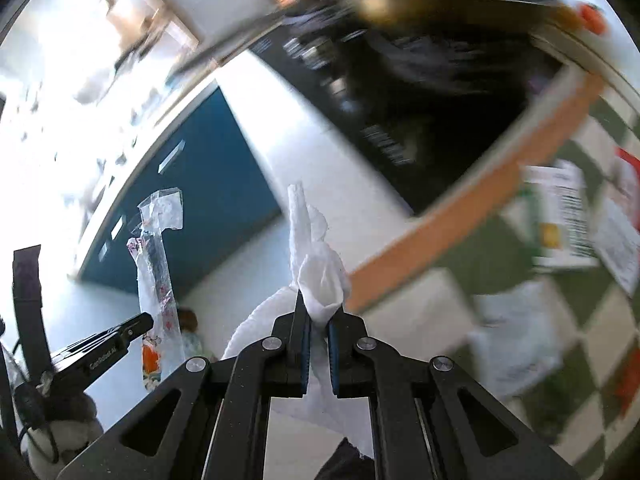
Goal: Collect trash
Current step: 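Grasp the clear plastic wrapper with the left tool while the right tool grasps the white tissue, then carry wrapper and tissue to the white bin and open both tools over it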
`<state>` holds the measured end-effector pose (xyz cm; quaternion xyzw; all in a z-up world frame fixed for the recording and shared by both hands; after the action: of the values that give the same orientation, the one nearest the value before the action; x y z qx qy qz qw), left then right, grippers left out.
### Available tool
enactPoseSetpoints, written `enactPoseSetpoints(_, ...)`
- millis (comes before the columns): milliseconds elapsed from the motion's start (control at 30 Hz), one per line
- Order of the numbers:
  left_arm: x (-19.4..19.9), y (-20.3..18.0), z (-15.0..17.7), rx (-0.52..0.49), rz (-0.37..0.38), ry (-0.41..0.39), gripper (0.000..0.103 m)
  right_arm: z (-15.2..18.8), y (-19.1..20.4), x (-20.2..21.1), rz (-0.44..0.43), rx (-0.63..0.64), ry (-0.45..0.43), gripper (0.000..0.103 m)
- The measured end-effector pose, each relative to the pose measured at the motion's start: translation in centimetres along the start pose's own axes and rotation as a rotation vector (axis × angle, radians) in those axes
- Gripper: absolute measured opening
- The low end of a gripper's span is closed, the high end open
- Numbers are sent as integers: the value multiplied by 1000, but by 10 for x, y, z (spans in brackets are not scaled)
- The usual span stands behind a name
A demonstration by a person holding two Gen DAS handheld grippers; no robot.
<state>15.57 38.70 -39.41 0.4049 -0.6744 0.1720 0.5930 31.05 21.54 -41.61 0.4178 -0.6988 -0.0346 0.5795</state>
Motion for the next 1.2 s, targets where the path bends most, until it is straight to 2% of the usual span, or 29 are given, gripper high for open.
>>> enactPoseSetpoints(167, -66, 49, 12, 70, 7, 78, 0, 23, 43, -93, 35, 77, 79, 7)
enactPoseSetpoints(300, -143, 71, 27, 103, 42, 168, 0, 55, 45, -172, 63, 58, 159, 7)
enactPoseSetpoints(433, -243, 76, 50, 137, 117, 305, 0, 97, 23, -267, 89, 14, 231, 7)
enactPoseSetpoints(567, -359, 61, 77, 119, 185, 429, 0, 134, -13, -365, 77, -59, 285, 7)
enactPoseSetpoints(700, -453, 43, 97, 103, 222, 510, 0, 163, -48, -460, 37, -119, 333, 7)
enactPoseSetpoints(767, -495, 33, 104, 106, 242, 547, 0, 174, -63, -494, 35, -123, 348, 7)
enactPoseSetpoints(867, -545, 21, 115, 137, 280, 612, 0, 192, -84, -543, 22, -126, 392, 7)
enactPoseSetpoints(967, -570, 14, 116, 138, 299, 620, 2, 209, -100, -577, 25, -108, 444, 9)
enactPoseSetpoints(1033, -580, 15, 117, 142, 281, 622, 4, 218, -106, -596, 36, -90, 477, 11)
enactPoseSetpoints(1100, -583, 16, 115, 146, 270, 615, 16, 224, -110, -605, 37, -82, 504, 17)
enactPoseSetpoints(1167, -581, 21, 112, 150, 243, 593, 79, 224, -110, -609, 34, -79, 509, 37)
enactPoseSetpoints(1200, -579, 27, 108, 152, 230, 577, 90, 224, -108, -611, 22, -81, 506, 52)
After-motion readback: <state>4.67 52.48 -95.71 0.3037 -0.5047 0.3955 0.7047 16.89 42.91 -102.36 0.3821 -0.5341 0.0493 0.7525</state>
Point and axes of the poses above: each gripper's, at about its wrist camera, not at the fingertips, and x roughly against the way its jaws point, y to its left, z to its underside, the point moved 8 cm from there along -x, roughly the way its jaws point, and after that the axes turned 11 degrees about -z, right-handed, at the moved point
